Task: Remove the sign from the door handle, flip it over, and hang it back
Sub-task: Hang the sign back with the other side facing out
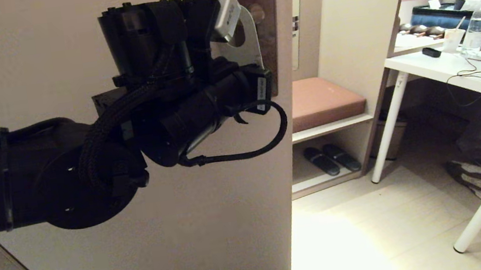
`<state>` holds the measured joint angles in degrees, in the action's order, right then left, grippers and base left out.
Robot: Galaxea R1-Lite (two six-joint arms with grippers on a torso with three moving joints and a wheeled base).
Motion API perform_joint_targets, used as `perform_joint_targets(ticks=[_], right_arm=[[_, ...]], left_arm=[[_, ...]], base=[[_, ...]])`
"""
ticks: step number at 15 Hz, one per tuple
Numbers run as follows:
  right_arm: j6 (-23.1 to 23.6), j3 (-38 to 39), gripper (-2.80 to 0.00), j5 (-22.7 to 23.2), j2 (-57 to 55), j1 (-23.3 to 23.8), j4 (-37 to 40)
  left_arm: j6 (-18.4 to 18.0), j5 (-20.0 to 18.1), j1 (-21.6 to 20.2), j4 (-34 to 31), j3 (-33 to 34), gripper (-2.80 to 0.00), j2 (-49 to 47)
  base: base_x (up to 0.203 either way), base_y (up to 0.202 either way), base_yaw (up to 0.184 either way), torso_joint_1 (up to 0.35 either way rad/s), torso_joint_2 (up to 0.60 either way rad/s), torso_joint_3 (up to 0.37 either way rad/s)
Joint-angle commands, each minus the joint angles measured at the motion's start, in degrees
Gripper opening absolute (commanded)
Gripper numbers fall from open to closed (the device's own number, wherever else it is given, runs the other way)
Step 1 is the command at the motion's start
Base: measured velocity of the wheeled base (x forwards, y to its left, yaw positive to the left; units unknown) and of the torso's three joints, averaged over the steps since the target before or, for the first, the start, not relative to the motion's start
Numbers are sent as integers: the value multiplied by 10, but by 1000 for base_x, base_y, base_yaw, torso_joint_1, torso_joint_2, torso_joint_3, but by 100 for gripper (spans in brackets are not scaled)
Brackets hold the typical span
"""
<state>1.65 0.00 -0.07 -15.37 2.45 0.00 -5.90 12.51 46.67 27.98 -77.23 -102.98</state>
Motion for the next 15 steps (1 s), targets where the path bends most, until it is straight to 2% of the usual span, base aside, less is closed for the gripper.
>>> perform_joint_targets(ticks=[1, 5, 12, 15], right_arm=[[0, 0, -280, 0, 0, 0, 0], [0, 0, -280, -1, -1, 0, 0], [0, 0, -280, -1, 0, 0, 0], [0, 0, -280, 0, 0, 0, 0]], left_arm=[[0, 4, 0, 1, 1, -280, -6], [2, 14, -10, 1, 0, -280, -15], [-3, 22, -57, 1, -28, -280, -20], [-5, 21, -54, 1, -34, -280, -20]], base=[[0, 0, 0, 0, 0, 0], [0, 0, 0, 0, 0, 0], [0, 0, 0, 0, 0, 0], [0, 0, 0, 0, 0, 0]])
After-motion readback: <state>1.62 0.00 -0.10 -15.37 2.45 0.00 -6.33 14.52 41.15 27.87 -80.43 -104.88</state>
